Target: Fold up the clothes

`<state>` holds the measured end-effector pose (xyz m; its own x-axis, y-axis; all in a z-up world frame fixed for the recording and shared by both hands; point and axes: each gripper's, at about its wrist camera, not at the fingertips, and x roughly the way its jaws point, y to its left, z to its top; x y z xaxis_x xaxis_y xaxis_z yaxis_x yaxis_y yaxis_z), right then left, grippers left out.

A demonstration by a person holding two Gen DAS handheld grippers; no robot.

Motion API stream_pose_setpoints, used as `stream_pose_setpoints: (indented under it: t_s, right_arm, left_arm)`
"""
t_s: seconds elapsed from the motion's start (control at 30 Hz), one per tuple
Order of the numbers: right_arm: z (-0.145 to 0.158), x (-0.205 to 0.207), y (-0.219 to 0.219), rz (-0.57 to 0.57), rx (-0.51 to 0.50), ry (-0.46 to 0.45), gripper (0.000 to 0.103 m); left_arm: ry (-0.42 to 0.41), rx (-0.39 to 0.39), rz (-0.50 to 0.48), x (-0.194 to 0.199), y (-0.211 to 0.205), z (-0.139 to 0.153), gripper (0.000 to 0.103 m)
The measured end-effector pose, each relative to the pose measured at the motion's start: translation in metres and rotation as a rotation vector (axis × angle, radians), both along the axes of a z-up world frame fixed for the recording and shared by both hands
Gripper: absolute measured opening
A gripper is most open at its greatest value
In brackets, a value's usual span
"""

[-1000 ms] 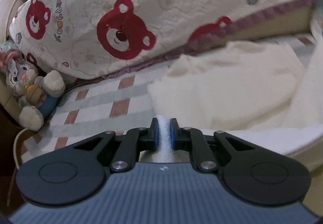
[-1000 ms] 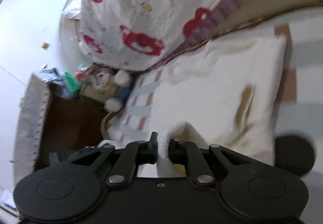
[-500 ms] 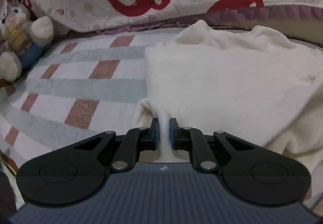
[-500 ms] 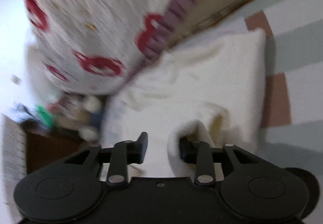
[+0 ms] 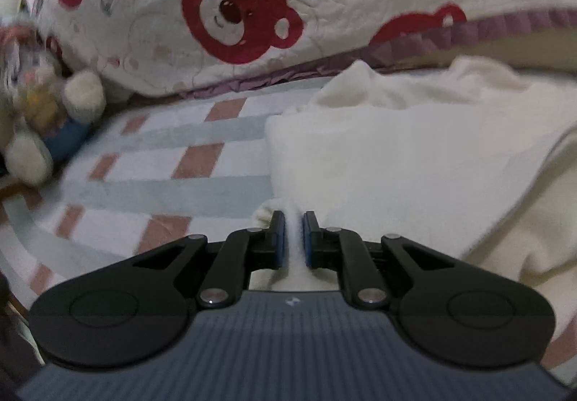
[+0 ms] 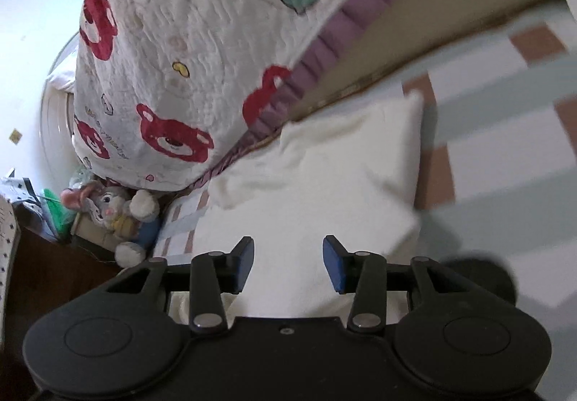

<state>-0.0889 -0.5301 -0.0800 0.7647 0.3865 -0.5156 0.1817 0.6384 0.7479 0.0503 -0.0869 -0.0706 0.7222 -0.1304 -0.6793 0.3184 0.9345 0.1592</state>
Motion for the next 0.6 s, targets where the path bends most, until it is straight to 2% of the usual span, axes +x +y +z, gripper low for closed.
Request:
stream_pose_setpoints:
  t_s: [0.1, 0.17, 0.2, 0.27, 0.33, 0.37, 0.4, 0.43, 0.47, 0.5, 0.53, 0.57, 0.6]
  right_arm:
    - [-0.008, -0.007, 0.015, -0.003, 0.036, 0.031, 0.048]
    - [-0.008, -0.005, 0.027, 0.036, 0.011, 0.051, 0.048]
    - [-0.007, -0.003, 0.034, 0.051, -0.019, 0.061, 0.048]
    - [-0.004, -0.001, 0.046, 0.077, -0.090, 0.092, 0.048]
    - [-0.005, 0.001, 0.055, 0.081, -0.142, 0.147, 0.048]
    - [-0.009, 0.003, 0.057, 0.054, -0.117, 0.207, 0.048]
    - [-0.015, 0.003, 0.056, 0.016, -0.041, 0.273, 0.048]
    - [-0.023, 0.003, 0.057, -0.017, 0.061, 0.322, 0.047]
    - [-0.027, 0.004, 0.062, -0.014, 0.130, 0.298, 0.047]
    - [-0.028, 0.007, 0.068, 0.002, 0.156, 0.274, 0.047]
    - [-0.027, 0.012, 0.077, 0.015, 0.145, 0.271, 0.047]
    - [-0.025, 0.019, 0.088, 0.038, 0.081, 0.282, 0.047]
    - [-0.020, 0.028, 0.099, 0.077, -0.025, 0.291, 0.047]
  left_arm:
    - [0.033, -0.080, 0.031, 0.000, 0.011, 0.005, 0.008]
    - [0.034, -0.109, 0.029, -0.002, 0.015, 0.008, 0.007]
    - [0.052, -0.158, 0.031, -0.001, 0.019, 0.009, 0.007]
    - [0.112, -0.314, 0.056, 0.004, 0.033, 0.008, 0.006]
    - [0.127, -0.399, 0.048, 0.002, 0.041, 0.013, 0.005]
    - [0.124, -0.430, 0.038, -0.001, 0.044, 0.016, 0.005]
    - [0.112, -0.449, 0.022, -0.006, 0.044, 0.020, 0.005]
    - [0.071, -0.435, -0.010, -0.012, 0.040, 0.027, 0.005]
    - [0.035, -0.417, -0.039, -0.017, 0.036, 0.032, 0.005]
    - [0.016, -0.389, -0.052, -0.019, 0.032, 0.033, 0.005]
    - [0.007, -0.362, -0.050, -0.019, 0.030, 0.032, 0.005]
    - [-0.004, -0.336, -0.047, -0.019, 0.028, 0.030, 0.005]
    - [-0.019, -0.311, -0.043, -0.018, 0.028, 0.029, 0.005]
